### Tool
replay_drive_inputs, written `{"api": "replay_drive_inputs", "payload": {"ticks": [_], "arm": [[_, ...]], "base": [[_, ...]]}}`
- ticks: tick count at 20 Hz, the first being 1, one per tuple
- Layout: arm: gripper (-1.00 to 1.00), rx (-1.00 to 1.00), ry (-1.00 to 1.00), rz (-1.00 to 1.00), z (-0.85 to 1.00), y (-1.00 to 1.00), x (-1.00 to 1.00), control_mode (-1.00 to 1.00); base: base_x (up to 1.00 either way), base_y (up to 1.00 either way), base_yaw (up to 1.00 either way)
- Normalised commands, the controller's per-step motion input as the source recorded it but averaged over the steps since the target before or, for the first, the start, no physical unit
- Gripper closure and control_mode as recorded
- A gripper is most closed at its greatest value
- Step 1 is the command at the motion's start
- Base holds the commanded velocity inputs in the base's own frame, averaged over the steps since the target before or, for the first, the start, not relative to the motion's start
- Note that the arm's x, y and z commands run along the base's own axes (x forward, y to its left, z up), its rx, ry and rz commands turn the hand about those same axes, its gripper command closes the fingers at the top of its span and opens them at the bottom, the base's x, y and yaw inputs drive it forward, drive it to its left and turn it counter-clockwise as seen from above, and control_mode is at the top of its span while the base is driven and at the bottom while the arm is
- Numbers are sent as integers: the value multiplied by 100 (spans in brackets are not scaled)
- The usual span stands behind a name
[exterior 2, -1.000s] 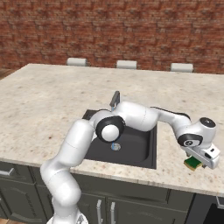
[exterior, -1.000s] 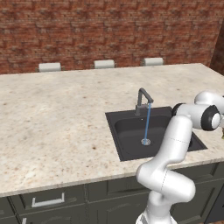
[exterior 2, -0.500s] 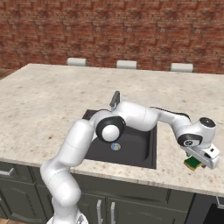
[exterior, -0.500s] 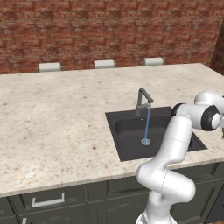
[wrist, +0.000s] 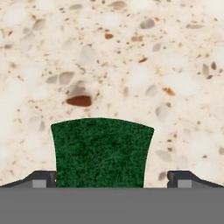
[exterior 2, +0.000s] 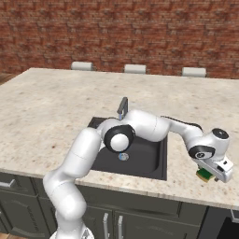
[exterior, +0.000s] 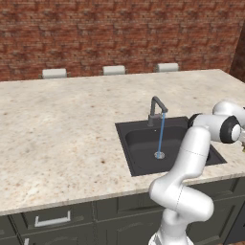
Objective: Soak the sponge with water for a few seconds and then drop it inside the sink.
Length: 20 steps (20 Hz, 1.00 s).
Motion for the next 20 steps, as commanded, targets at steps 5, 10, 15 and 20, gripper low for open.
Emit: {"api": "replay_drive_inputs", "payload": {"ticks": [5,10,15,20], "arm": [[-100,0,0,0,-8,0,0,-100],[-100,0,0,0,-26,0,0,-100],[-100,0,0,0,-9,0,0,-100],[100,0,0,0,0,0,0,-100]], "base": [[0,0,0],[0,0,0],[0,0,0],[0,0,0]]}}
